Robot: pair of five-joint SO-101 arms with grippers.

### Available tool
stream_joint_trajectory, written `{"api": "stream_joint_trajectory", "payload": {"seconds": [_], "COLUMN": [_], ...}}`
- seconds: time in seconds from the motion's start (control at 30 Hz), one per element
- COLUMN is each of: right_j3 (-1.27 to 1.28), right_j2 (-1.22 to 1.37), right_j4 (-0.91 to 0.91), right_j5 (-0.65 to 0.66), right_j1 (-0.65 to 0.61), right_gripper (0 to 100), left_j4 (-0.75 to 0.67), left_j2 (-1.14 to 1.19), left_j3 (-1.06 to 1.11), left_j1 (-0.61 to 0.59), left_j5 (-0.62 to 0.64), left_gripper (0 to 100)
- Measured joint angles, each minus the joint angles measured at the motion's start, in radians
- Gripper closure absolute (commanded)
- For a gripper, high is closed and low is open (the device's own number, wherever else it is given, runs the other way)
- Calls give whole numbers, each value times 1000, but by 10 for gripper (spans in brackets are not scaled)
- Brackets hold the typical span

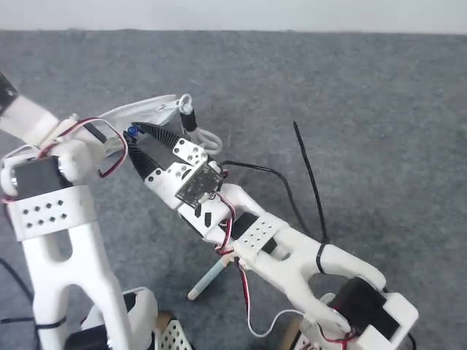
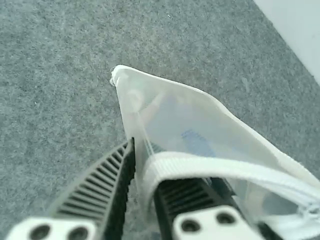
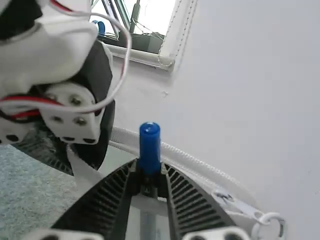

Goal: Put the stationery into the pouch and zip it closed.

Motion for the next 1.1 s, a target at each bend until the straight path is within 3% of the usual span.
{"api": "stream_joint_trajectory", "payload": {"seconds": [0.27, 1.1], "right_j3": [28, 133], "right_j2": [-2, -110], "right_j4": [-2, -9], "right_j5": [0, -2], "right_j1": [-6, -6], "right_gripper": [762, 789], "left_j4": [0, 0], "left_j2": [0, 0], "left_j3": [0, 0], "left_j1": [0, 0], "left_j5": [0, 0], "left_gripper": [988, 988]}}
